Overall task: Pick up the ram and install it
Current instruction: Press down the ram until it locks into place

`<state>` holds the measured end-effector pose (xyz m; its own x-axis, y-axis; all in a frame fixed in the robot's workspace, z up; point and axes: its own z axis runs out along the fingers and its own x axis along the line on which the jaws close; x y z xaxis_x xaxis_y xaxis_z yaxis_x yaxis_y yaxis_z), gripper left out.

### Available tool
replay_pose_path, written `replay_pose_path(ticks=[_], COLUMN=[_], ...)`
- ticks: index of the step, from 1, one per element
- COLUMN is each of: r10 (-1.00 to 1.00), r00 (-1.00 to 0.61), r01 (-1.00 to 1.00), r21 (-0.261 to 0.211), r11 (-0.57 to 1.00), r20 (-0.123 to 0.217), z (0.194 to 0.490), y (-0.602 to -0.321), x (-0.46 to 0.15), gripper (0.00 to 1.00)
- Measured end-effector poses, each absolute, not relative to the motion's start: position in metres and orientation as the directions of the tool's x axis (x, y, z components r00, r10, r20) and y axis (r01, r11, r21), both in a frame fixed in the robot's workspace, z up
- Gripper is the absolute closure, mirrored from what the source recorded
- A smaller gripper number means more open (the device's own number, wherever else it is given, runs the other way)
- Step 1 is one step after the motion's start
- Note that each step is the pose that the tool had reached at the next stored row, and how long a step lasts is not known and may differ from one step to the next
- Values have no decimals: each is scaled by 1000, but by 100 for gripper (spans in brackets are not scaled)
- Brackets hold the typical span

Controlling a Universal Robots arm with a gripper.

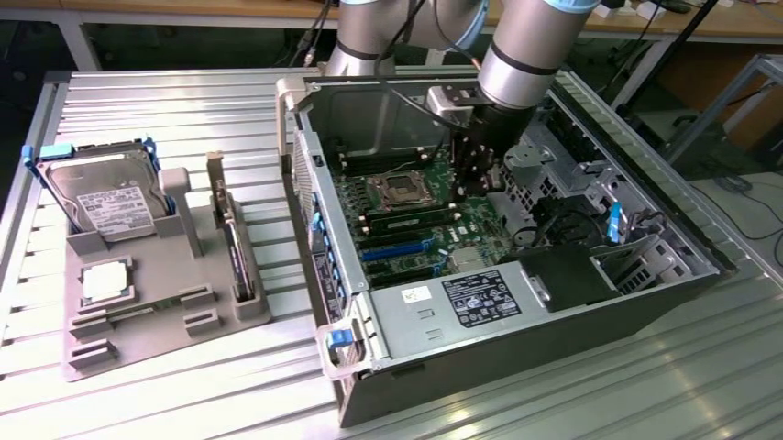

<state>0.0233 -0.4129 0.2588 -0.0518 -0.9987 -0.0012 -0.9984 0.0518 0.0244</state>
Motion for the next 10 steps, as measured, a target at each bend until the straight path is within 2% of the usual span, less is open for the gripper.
replay_pose_path(ticks=[5,10], r10=[-999,-999], r00=[-54,-54], r01=[-998,-998], r21=[24,24], r11=[54,54], r20=[1,3], z=[259,246], y=[-412,-413], x=[23,50], gripper=[89,89])
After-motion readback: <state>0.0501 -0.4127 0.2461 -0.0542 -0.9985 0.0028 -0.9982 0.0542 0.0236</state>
